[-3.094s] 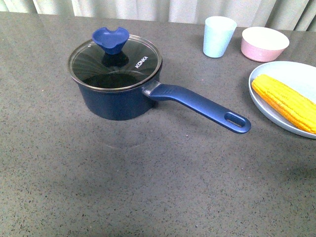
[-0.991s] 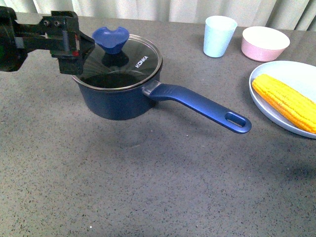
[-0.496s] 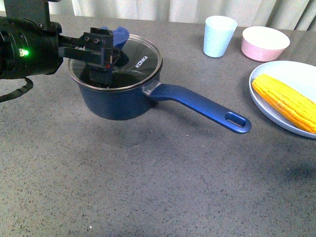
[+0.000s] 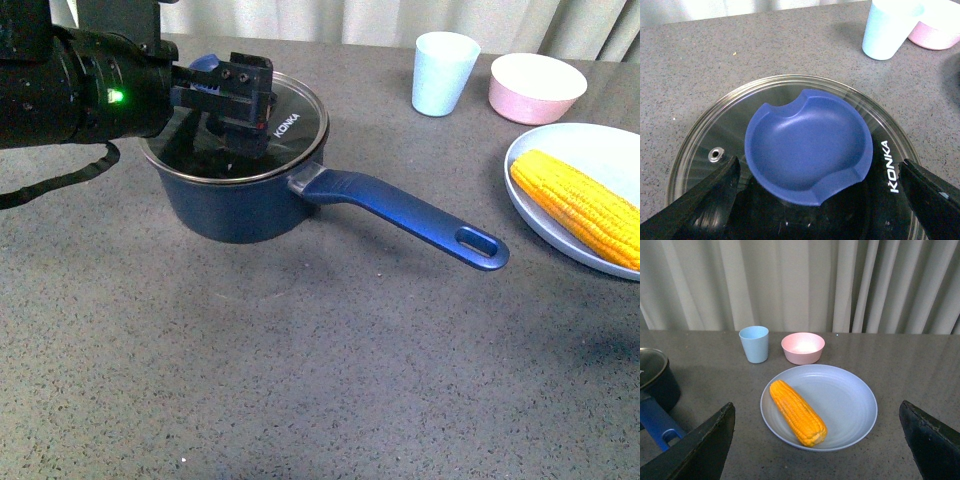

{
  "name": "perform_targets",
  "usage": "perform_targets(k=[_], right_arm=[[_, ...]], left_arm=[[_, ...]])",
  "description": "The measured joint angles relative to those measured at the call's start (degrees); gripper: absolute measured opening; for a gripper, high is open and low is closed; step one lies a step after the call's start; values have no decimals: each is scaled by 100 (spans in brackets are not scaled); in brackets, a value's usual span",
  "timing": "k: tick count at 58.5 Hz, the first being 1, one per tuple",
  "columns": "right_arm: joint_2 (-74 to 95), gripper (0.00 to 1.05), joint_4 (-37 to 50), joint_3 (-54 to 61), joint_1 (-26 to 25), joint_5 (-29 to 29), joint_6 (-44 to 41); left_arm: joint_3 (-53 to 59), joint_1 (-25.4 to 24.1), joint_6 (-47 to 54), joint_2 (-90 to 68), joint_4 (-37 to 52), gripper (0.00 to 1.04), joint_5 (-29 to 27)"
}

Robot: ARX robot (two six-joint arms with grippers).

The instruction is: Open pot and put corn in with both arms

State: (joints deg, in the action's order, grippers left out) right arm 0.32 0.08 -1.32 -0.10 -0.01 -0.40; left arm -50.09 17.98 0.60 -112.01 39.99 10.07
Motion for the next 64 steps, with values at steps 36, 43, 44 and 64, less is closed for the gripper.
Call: perform_targets(k=[36,43,44,64], right_arm=[[0,96,0,0,0,0,0],[0,96,0,0,0,0,0],[0,96,0,0,0,0,0],[0,96,0,0,0,0,0]], left_arm=[[-623,155,24,-396,-321,87,-315],[-658,155,24,-424,-339,67,-415],[-658,155,26,-424,-348,64,-413],[-671,175,35,-275,-570,60,-520]])
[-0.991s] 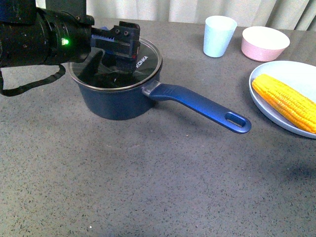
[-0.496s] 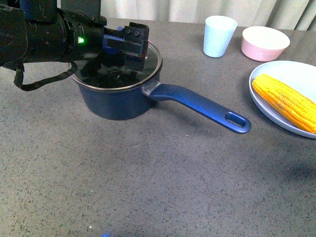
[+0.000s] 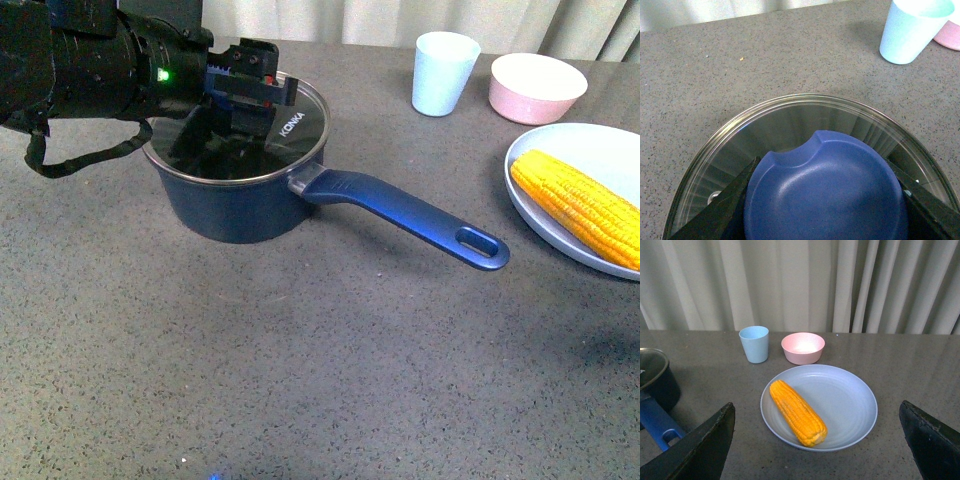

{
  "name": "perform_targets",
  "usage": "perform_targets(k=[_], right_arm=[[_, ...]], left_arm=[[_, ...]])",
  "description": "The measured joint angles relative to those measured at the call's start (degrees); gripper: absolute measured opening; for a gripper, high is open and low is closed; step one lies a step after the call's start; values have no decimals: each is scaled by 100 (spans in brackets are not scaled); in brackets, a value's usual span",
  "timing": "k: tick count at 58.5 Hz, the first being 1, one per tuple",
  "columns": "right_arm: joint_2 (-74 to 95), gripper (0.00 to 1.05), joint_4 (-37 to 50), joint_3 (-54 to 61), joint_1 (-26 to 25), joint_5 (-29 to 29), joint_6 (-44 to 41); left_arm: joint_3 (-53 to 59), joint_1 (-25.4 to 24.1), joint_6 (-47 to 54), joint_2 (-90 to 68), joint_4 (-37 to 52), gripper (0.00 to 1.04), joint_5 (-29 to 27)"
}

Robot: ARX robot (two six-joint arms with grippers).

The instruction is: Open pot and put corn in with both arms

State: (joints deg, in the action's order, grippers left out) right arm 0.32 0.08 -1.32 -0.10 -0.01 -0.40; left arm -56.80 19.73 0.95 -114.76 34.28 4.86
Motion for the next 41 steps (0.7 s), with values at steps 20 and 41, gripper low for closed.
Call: perform_targets(k=[20,41], right_arm=[[0,96,0,0,0,0,0],[0,96,0,0,0,0,-2]], left_arm=[[363,-564,-83,1034,-186,60,114],[531,-2035,-7,671,428,60,109]])
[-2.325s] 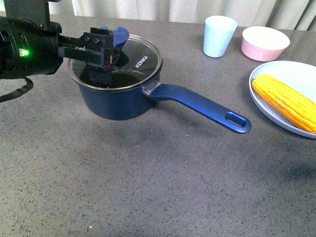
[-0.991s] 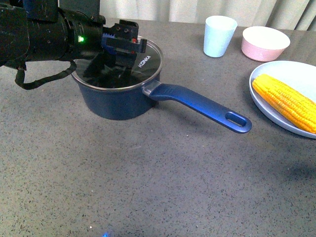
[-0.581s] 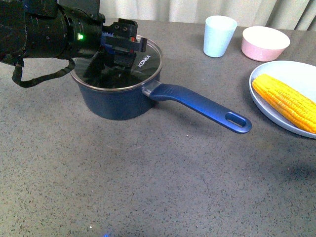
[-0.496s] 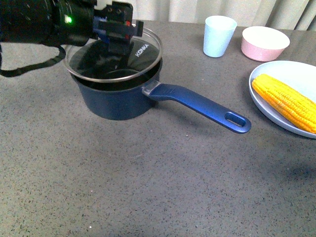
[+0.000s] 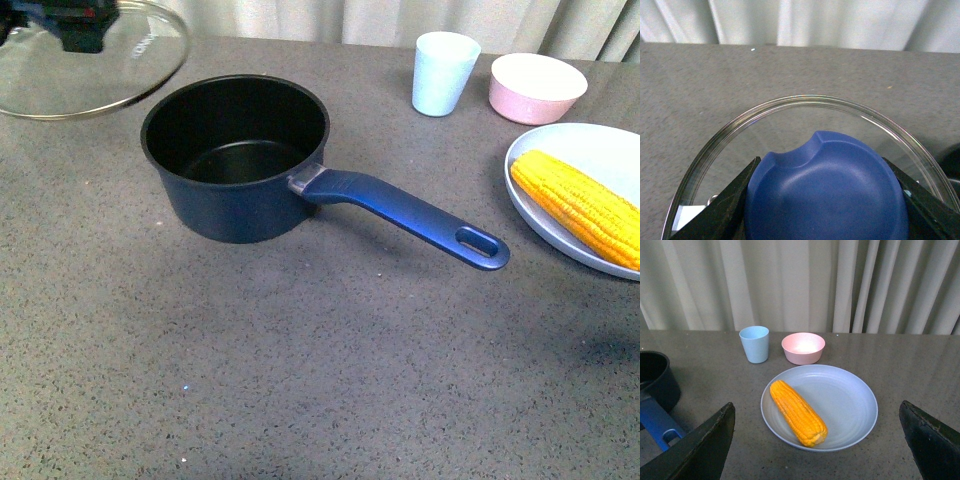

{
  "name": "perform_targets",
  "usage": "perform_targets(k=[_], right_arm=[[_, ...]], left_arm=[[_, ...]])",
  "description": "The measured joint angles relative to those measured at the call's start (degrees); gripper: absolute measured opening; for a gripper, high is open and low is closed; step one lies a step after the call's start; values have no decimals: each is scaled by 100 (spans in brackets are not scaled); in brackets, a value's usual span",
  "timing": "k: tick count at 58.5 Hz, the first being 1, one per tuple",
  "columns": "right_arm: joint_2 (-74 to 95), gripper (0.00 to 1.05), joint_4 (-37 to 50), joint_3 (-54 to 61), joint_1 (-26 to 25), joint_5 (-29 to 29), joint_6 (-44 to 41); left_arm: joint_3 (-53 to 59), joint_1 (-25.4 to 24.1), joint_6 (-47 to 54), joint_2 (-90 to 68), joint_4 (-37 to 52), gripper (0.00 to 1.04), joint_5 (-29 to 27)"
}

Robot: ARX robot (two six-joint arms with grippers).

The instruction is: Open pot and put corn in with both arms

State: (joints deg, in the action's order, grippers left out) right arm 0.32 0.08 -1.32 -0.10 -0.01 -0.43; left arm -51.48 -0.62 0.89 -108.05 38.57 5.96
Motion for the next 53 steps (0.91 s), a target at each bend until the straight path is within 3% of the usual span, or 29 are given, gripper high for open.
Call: perform_targets(k=[17,53], right_arm=[[-2,96,0,0,0,0,0],[0,96,0,0,0,0,2]], left_arm=[[107,-586,103,-667,461,60,74],[197,-597,133,-1749,1394,60,280]])
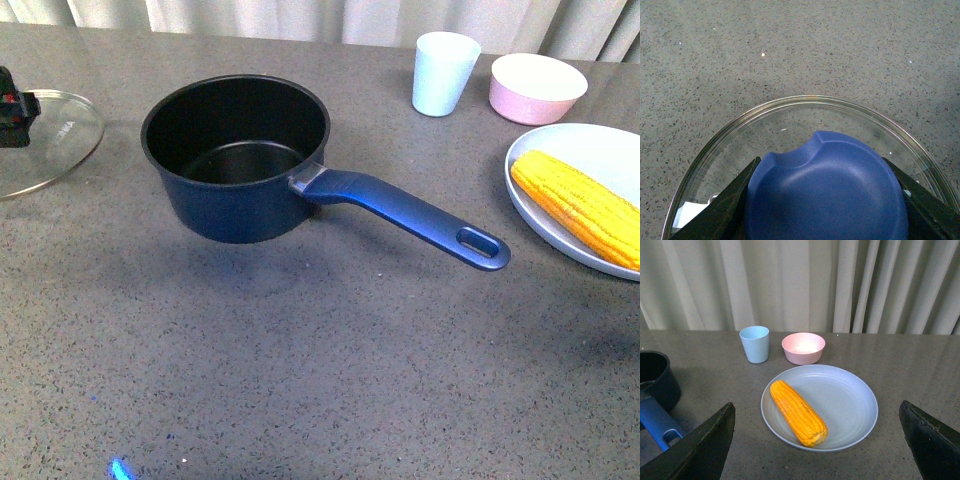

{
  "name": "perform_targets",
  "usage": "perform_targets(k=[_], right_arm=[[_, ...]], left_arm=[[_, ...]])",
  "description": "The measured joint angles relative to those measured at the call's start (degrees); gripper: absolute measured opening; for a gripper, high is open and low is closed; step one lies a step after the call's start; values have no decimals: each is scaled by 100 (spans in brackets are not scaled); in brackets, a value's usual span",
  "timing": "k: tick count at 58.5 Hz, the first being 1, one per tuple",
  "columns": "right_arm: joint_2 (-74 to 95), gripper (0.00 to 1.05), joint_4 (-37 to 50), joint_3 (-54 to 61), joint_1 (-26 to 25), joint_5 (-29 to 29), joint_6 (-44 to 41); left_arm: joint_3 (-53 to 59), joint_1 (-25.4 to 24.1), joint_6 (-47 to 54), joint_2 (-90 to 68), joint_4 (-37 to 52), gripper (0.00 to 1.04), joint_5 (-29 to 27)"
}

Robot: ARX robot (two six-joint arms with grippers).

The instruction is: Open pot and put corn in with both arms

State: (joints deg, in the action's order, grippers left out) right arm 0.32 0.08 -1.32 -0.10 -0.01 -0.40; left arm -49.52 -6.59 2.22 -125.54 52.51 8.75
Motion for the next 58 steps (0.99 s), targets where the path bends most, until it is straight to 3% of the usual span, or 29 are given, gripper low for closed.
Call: perform_targets(k=[30,45,58], right_arm=[[0,96,0,0,0,0,0],[0,96,0,0,0,0,0],[0,96,0,0,0,0,0]], left_arm=[[2,96,33,-391,485,60,125],[245,92,46,-365,592,97,197],[741,-4,55,184,623,96,350]])
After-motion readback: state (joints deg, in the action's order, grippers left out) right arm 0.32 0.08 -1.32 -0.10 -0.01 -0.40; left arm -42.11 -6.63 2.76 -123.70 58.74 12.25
